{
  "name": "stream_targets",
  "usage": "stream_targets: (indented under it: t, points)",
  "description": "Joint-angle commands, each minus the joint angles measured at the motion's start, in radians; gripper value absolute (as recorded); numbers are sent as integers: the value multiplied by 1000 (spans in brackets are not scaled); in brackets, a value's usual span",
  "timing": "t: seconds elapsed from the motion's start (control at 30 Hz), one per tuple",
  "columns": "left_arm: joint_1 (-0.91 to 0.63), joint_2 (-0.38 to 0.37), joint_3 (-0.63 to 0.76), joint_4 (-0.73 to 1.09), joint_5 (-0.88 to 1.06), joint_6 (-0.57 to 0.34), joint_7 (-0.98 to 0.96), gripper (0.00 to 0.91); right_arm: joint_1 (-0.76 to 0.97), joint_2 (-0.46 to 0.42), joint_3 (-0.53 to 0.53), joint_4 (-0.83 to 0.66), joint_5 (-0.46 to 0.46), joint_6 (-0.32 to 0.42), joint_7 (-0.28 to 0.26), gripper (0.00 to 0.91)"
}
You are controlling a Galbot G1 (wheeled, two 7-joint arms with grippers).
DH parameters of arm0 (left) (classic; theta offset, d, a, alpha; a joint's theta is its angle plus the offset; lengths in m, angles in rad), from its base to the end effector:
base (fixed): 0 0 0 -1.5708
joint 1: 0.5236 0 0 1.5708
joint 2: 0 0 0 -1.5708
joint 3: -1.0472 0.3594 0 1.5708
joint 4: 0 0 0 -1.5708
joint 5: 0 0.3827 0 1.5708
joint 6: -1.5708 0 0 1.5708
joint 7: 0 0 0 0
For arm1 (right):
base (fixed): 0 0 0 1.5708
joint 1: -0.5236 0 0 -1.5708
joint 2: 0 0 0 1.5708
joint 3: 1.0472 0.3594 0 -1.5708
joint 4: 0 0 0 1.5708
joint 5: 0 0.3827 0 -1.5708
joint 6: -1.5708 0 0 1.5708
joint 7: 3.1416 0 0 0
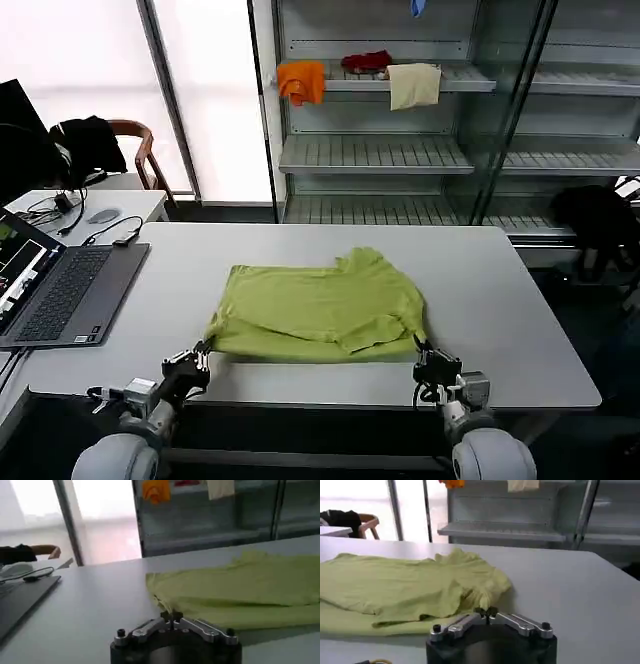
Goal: Fold and organize the clothes.
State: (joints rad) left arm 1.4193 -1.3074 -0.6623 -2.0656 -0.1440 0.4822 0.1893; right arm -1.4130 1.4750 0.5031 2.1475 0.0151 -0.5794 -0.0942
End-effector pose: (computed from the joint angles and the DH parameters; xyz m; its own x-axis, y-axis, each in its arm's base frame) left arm 0.2528 0.0912 -0.2698 -0.9278 0.1220 0.3526 0.1622 0.9829 0.0868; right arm 0.2456 -0.0079 -0.2554 -0.9221 -0.1219 0.3673 -0.1439 0.9891 -0.0328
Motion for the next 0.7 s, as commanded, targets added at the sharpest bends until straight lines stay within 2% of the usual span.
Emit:
stream_targets:
  t: [0.03,0.4,0.43,0.47,0.7]
  points:
    - [103,20,-64,-83,-53,9,-12,0,-97,1,-31,58,-30,-1,2,0]
    - [150,27,-86,-96,-90,51,-40,20,-125,3,-71,44,-57,0,-7,0]
    - [156,26,-84,-96,-90,51,-41,20,-127,4,-73,43,-61,0,-10,181]
    - [157,24,-82,-96,-90,51,-41,907,-128,4,-76,43,-64,0,-11,887]
    - [165,11,-66,-100,-82,30,-78,907,-113,20,-58,49,-51,1,13,907]
